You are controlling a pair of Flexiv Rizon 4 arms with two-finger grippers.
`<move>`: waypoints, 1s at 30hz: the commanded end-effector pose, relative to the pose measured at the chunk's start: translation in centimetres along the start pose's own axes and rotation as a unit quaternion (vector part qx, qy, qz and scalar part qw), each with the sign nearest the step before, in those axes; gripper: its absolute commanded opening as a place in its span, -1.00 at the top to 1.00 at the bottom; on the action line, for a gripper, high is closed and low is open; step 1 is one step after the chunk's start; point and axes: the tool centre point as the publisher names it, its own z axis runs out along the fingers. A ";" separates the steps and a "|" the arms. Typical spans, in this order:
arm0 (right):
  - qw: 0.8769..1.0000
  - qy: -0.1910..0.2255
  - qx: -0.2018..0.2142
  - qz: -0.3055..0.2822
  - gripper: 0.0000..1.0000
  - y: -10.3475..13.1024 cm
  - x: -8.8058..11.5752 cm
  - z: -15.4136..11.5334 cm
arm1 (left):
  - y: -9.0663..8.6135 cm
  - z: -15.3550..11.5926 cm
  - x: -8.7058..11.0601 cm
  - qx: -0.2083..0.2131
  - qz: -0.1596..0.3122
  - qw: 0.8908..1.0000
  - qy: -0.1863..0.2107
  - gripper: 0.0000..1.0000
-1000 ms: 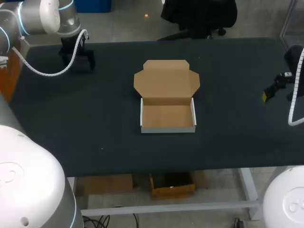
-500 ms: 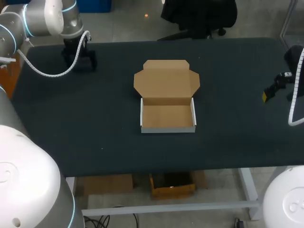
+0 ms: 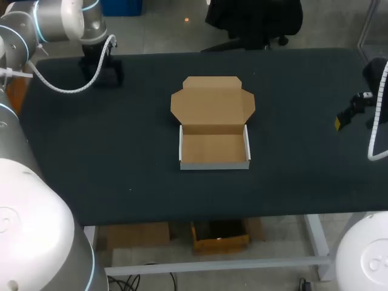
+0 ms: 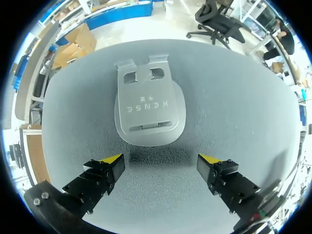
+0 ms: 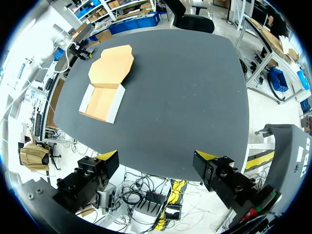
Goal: Assemble the packaging by folding the flat box into shape, placing the metal phone stand inside, and closing the box properly
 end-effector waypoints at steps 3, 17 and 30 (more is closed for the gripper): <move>1.000 0.001 0.002 0.000 -1.00 0.0 0.0 -0.1 | -1.4 0.6 -0.1 -0.020 -0.001 1.000 0.002 -1.00; 1.000 0.001 0.002 0.000 -1.00 0.0 0.0 -0.1 | -2.4 0.7 -0.2 -0.021 0.000 1.000 0.000 -1.00; 1.000 0.001 0.002 0.000 -1.00 0.0 0.0 -0.1 | -3.6 0.9 -0.4 -0.022 -0.004 1.000 -0.003 -1.00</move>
